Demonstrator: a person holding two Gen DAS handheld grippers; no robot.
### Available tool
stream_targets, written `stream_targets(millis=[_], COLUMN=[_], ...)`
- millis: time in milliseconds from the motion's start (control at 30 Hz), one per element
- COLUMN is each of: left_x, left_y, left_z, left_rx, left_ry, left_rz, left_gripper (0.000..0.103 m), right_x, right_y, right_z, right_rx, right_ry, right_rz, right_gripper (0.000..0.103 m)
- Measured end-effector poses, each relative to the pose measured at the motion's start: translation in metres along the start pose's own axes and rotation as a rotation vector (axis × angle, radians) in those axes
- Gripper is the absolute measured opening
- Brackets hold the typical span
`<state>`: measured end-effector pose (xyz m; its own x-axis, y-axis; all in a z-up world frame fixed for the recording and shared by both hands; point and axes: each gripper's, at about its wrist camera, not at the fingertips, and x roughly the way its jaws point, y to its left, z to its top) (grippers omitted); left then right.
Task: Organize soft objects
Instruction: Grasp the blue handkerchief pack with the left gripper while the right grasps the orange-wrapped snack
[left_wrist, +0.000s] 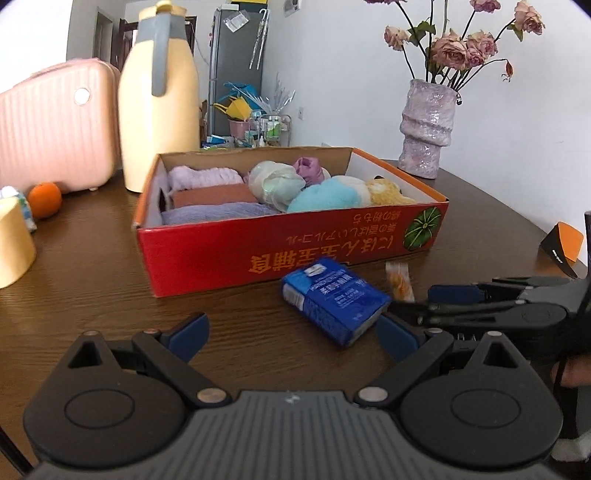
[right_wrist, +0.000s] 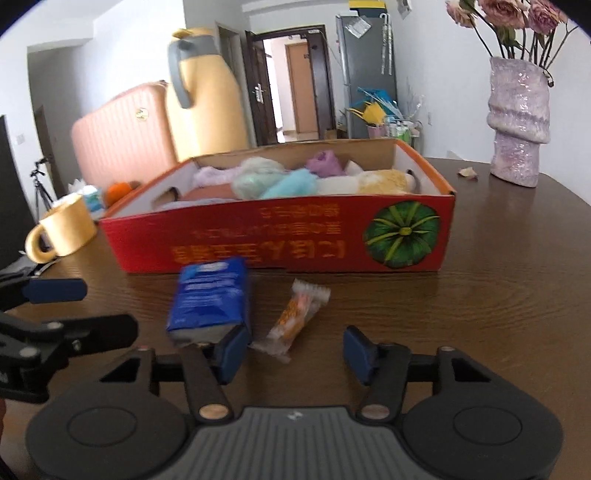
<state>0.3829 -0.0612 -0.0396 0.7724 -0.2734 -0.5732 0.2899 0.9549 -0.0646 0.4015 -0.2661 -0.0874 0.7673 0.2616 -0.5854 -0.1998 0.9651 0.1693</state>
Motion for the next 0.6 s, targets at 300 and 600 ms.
stream_targets(millis=[300, 600], left_x=[0.023, 0.056], left_y=[-0.006, -0.028], left_z=[-0.003, 0.019], left_rx=[-0.028, -0.072], left_ry=[0.032, 0.048], left_rz=[-0.046, -0.09], left_gripper=[0.099, 0.1], right_x=[0.026, 0.027], right_y=[-0.014, -0.04], right_z=[0.026, 0.027], right_rx=[-0.086, -0.019], right_ry=[-0.001, -0.001], right_rz=[-0.053, -0.083], right_gripper=[0.052, 0.039])
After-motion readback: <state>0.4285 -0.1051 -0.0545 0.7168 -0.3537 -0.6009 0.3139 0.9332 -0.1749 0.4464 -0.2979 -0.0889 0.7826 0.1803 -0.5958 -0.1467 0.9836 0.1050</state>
